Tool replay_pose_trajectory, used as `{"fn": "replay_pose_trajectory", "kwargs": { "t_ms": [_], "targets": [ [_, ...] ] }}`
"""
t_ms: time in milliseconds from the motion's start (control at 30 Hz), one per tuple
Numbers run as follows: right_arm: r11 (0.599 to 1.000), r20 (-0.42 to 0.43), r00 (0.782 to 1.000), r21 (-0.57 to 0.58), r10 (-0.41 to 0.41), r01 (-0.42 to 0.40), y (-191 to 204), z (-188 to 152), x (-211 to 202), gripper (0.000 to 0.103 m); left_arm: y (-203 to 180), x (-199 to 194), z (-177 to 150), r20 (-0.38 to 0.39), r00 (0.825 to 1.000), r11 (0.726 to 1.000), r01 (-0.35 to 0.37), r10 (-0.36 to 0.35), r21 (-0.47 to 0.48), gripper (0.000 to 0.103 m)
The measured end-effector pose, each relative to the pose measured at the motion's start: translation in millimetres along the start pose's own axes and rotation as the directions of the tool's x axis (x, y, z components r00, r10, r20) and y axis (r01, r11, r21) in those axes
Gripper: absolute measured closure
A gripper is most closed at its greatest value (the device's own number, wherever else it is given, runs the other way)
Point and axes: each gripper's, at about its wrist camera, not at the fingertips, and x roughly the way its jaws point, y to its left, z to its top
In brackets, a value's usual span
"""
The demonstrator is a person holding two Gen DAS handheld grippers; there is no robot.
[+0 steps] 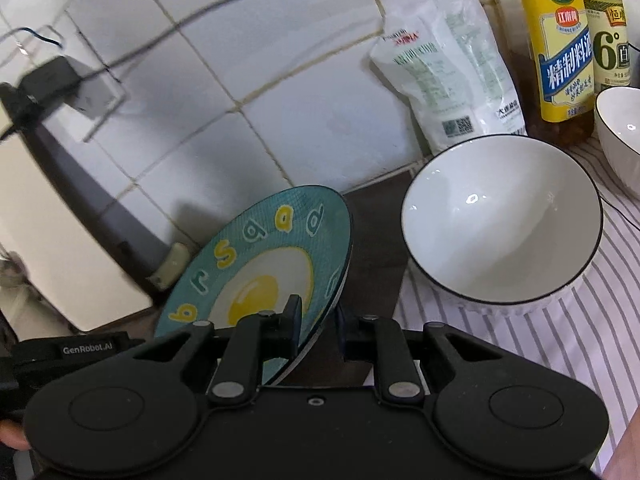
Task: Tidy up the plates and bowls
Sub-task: 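Carry the egg plate over and lower it onto the bunny plate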
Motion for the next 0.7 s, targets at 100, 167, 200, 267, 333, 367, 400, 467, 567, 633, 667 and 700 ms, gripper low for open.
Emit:
{"fn": "replay_pose_trajectory", "kwargs": {
  "t_ms": [100, 167, 200, 267, 333, 367, 400, 467, 567, 633, 667, 700],
  "targets": [
    [1.000, -0.001, 1.000, -0.014, 0.020, -0.020, 6, -3, -11, 0.081, -6, -16, -5, 0.015, 1.000, 1.000, -0.014, 0.013, 0.020, 0.088],
    [0.999, 0.000, 0.999, -0.023, 0.035, -0.035, 10, -5, -20, 0.081, -10, -30, -9, 0.034, 0.999, 1.000, -0.021, 0.020, 0.010, 0.089],
    [0.999, 0.001, 0.999, -0.028, 0.041, -0.041, 13, -6, -25, 0.081, -12, -36, -10, 0.042, 0.999, 0.999, -0.026, 0.025, 0.019, 0.089],
    [0.998, 0.007, 0.999, -0.036, 0.054, -0.054, 18, -8, -37, 0.081, -16, -50, -15, 0.055, 0.998, 0.999, -0.032, 0.031, 0.029, 0.089],
    [0.997, 0.010, 0.998, -0.037, 0.068, -0.067, 21, -9, -51, 0.081, -21, -64, -20, 0.057, 0.998, 0.999, -0.034, 0.032, 0.034, 0.088],
    [0.996, 0.011, 0.997, -0.040, 0.075, -0.075, 23, -10, -58, 0.081, -22, -71, -23, 0.061, 0.998, 0.999, -0.034, 0.032, 0.035, 0.088],
    [0.996, 0.013, 0.997, -0.044, 0.082, -0.081, 25, -11, -65, 0.081, -25, -80, -27, 0.067, 0.997, 0.998, -0.038, 0.035, 0.044, 0.088],
    [0.994, 0.009, 0.996, -0.049, 0.094, -0.093, 27, -13, -78, 0.081, -31, -96, -36, 0.088, 0.995, 0.997, -0.050, 0.045, 0.054, 0.088],
    [0.993, 0.010, 0.995, -0.065, 0.104, -0.103, 31, -18, -99, 0.081, -36, -119, -49, 0.099, 0.994, 0.997, -0.056, 0.050, 0.059, 0.088],
    [0.991, 0.010, 0.994, -0.069, 0.111, -0.110, 32, -23, -113, 0.081, -38, -132, -58, 0.099, 0.994, 0.997, -0.051, 0.045, 0.059, 0.088],
    [0.991, 0.009, 0.993, -0.066, 0.115, -0.114, 31, -24, -118, 0.081, -39, -137, -63, 0.099, 0.994, 0.997, -0.052, 0.046, 0.062, 0.088],
    [0.991, 0.007, 0.993, -0.064, 0.119, -0.118, 30, -27, -125, 0.081, -40, -142, -68, 0.099, 0.994, 0.996, -0.053, 0.046, 0.065, 0.088]
  ]
}}
